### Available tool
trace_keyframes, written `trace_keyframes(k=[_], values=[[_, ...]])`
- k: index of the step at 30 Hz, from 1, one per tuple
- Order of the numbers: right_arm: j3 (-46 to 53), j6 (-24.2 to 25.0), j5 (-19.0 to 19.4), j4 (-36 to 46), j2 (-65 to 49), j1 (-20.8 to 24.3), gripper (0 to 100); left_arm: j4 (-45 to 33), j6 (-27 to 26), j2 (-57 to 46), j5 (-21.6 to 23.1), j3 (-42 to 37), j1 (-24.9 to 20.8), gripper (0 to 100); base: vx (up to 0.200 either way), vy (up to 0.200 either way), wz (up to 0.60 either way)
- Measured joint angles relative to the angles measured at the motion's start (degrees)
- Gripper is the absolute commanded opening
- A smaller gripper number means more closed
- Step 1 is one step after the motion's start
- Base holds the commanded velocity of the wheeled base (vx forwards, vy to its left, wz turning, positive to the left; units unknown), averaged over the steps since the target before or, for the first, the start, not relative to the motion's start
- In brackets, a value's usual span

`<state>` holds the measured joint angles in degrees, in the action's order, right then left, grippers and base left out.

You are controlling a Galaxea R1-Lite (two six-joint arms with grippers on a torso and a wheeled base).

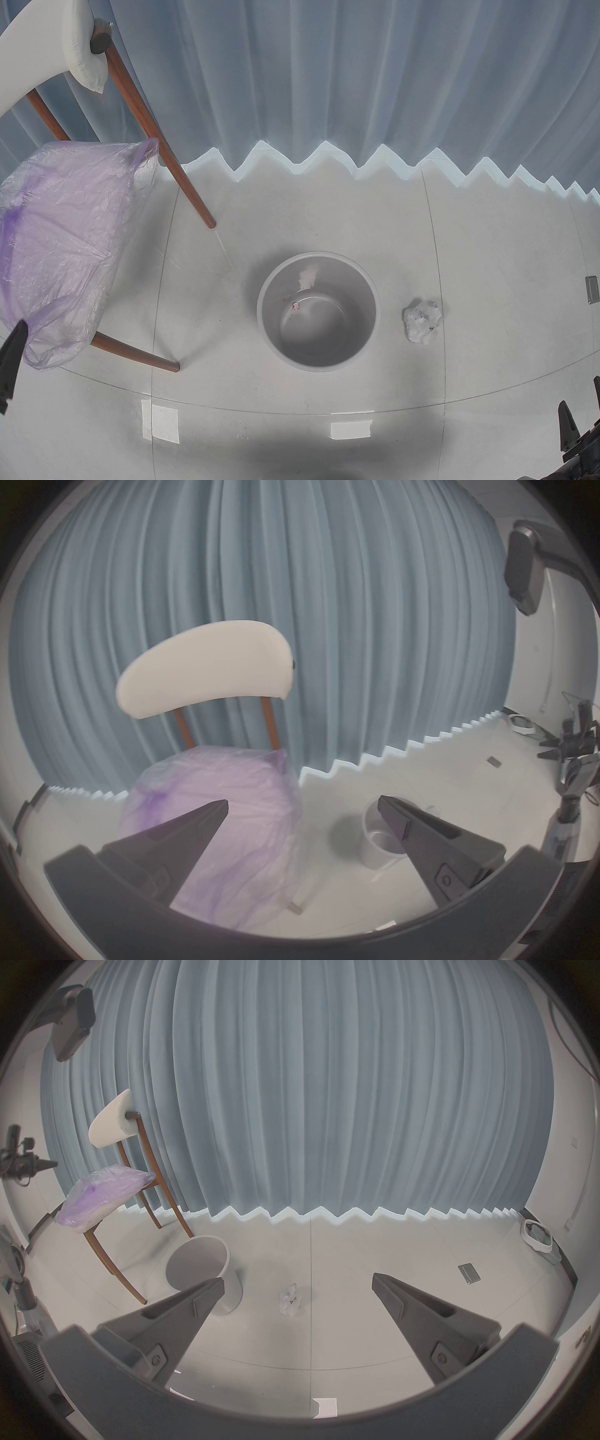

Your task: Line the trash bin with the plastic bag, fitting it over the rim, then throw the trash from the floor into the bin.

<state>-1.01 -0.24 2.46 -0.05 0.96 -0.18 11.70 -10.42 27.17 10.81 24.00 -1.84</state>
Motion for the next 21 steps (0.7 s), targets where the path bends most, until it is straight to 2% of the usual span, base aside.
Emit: trace_keyframes(k=[6, 11, 14, 17, 21], values=[[0.0, 0.1, 0.0, 0.0, 0.0, 0.0, 100, 0.5, -1.1, 14.4, 5.7, 7.9, -4.2, 100, 0.0, 0.0, 0.0], [0.0, 0.1, 0.0, 0.0, 0.0, 0.0, 100, 1.0, -4.0, 23.7, 5.5, 10.5, -7.4, 100, 0.0, 0.0, 0.0], [0.0, 0.2, 0.0, 0.0, 0.0, 0.0, 100, 1.6, -9.1, 27.9, 0.8, 11.4, -9.6, 100, 0.0, 0.0, 0.0], [0.0, 0.2, 0.0, 0.0, 0.0, 0.0, 100, 2.5, -12.2, 31.5, -6.1, 12.1, -13.8, 100, 0.0, 0.0, 0.0], [0.0, 0.2, 0.0, 0.0, 0.0, 0.0, 100, 3.4, -13.7, 34.8, -17.9, 12.8, -18.4, 100, 0.0, 0.0, 0.0]])
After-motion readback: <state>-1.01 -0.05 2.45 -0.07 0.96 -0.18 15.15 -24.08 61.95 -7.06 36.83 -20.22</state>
